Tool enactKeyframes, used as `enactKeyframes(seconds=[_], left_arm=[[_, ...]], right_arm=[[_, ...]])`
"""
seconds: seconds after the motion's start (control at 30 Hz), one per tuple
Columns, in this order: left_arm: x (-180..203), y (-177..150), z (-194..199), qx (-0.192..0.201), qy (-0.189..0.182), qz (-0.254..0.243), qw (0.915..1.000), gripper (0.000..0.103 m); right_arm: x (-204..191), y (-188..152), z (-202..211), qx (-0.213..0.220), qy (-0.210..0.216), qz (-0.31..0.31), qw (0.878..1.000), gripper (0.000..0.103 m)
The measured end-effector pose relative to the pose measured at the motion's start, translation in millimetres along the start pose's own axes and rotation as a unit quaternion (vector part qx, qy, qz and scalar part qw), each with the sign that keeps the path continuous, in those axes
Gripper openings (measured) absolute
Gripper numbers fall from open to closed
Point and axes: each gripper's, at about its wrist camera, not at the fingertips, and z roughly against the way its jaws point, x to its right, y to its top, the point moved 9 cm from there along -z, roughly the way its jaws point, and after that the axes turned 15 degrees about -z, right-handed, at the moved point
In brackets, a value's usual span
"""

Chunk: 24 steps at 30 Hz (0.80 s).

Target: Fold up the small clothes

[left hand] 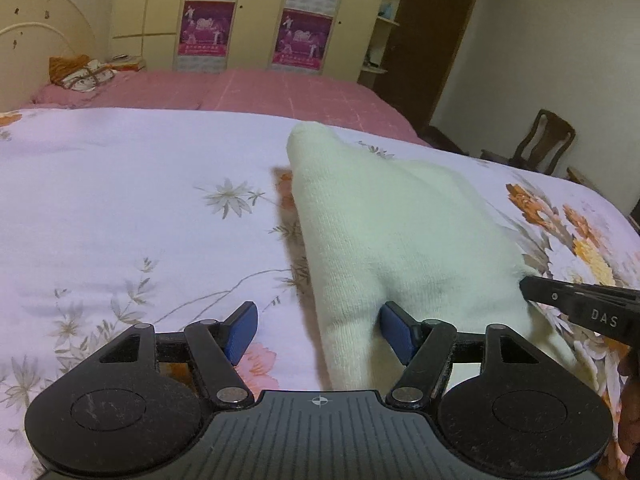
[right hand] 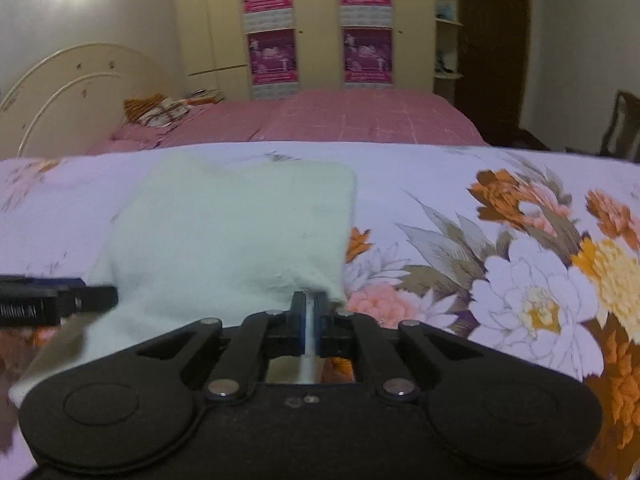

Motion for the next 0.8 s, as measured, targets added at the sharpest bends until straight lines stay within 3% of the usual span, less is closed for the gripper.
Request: enactKeyframes(seconds=[0.1, 0.17, 0.2, 0.43, 0.6, 0.7, 0.8], left_arm=[[-5.4, 0.8, 6.5, -0.003, 0.018, -0.003, 0.9998, 0.081], [-5.7, 0.3, 9.2, -0.003, 0.018, -0.007, 0.9998, 0.082], [-6.3, 0.9, 9.3, -0.004, 0.018, -0.007, 0.9998, 0.082], [-3.6, 5.7, 16.7, 0.0, 0.007, -0.015, 0.9999, 0.082], [1.5, 12.3, 18.3, 0.012, -0.026, 0.0, 0.9996, 0.081], [-1.7, 12.2, 11.9, 0.011, -0.069, 0.046, 0.9965, 0.081], [-8.6, 7.0, 1.6, -0.002, -0.117, 0.104, 0.9876, 0.081]], right_arm=[[-2.9, -0.5, 5.8, 0.004, 0.001, -0.002, 1.0, 0.011], [-4.5, 1.8, 14.2, 0.012, 0.006, -0.014, 1.0, 0.04], [-3.5, 4.2, 15.3, 0.015, 0.012, -0.024, 1.0, 0.045], [9.1, 7.4, 18.6, 0.006, 0.048, -0.093, 0.994, 0.044], [29.1, 8.6, 13.9, -0.016, 0.091, -0.186, 0.978, 0.045], [37.6, 9.2, 6.4, -0.033, 0.116, -0.225, 0.967, 0.045], [47.6, 9.8, -3.7, -0.049, 0.134, -0.266, 0.953, 0.046]])
